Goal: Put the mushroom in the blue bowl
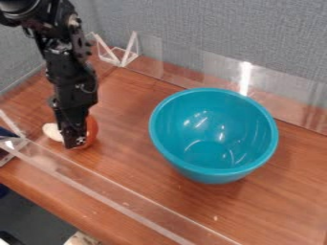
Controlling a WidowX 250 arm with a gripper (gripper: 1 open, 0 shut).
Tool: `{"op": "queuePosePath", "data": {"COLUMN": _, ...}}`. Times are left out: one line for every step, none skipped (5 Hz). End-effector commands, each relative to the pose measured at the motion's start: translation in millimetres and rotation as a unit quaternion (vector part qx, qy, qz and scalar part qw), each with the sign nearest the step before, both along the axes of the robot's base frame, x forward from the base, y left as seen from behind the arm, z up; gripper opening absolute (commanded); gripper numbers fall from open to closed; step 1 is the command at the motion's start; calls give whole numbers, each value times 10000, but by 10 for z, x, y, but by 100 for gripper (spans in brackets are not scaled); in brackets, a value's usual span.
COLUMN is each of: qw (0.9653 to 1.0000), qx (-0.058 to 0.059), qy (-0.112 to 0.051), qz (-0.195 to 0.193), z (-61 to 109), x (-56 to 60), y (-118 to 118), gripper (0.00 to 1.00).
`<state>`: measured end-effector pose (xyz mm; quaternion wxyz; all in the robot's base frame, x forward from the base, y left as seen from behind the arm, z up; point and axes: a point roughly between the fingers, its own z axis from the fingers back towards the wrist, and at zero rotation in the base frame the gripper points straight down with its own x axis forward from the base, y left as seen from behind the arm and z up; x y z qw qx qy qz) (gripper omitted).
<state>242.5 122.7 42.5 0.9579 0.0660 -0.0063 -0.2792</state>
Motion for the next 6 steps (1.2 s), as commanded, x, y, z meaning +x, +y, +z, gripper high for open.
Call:
{"op": "queuePosePath", "data": {"qw": 9993, "qx": 121, "qy": -341, "qz": 91, "z": 204, "x": 65, "y": 70, "gripper": 0}}
{"op": "queuePosePath", "data": {"qw": 9992, "qx": 112, "qy": -364, "qz": 96, "z": 232, "x": 67, "y": 65, "gripper": 0}}
{"op": "queuePosePath", "data": {"qw": 9992, "qx": 106, "qy": -382, "qz": 100, "z": 255, "x": 68, "y": 59, "gripper": 0}}
{"op": "queuePosePath", "data": {"qw": 9991, "qx": 103, "qy": -391, "qz": 105, "z": 271, "x": 71, "y": 53, "gripper": 0}}
{"op": "queuePosePath", "data": {"qw": 9989, "qx": 98, "qy": -451, "qz": 75, "z": 367, "x": 66, "y": 34, "gripper": 0}}
{"op": "queuePosePath", "data": {"qw": 9984, "qx": 89, "qy": -553, "qz": -32, "z": 509, "x": 67, "y": -31, "gripper": 0}}
